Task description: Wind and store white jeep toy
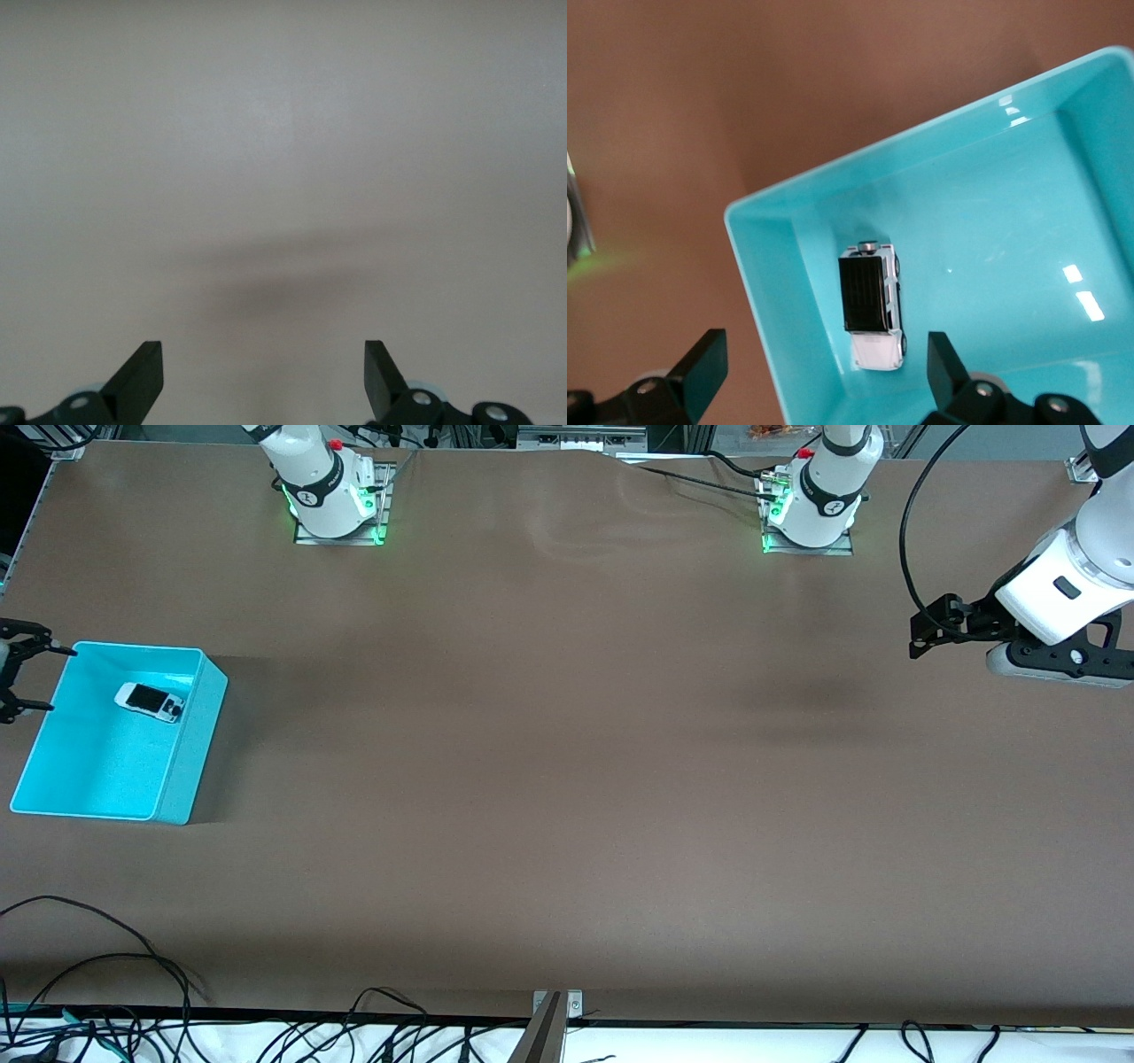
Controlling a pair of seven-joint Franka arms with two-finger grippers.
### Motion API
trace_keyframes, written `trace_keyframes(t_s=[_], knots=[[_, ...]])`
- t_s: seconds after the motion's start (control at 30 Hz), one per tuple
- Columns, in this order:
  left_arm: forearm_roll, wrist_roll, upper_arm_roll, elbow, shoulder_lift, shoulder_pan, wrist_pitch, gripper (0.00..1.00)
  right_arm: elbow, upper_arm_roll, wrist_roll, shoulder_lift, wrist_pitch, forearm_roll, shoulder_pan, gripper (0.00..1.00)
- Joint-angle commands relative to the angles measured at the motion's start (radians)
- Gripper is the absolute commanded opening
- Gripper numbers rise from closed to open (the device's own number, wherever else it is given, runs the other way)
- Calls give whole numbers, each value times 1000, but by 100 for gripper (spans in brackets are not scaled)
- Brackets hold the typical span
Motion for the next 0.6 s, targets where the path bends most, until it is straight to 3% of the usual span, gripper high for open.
trace_keyframes(t_s=[0.0,0.57], knots=[[-12,-6,4,32,22,2,-7,100,87,46,224,-13,-93,5,0,100],[-10,-6,4,51,28,-9,-7,100,124,282,991,-112,-145,-95,18,100]])
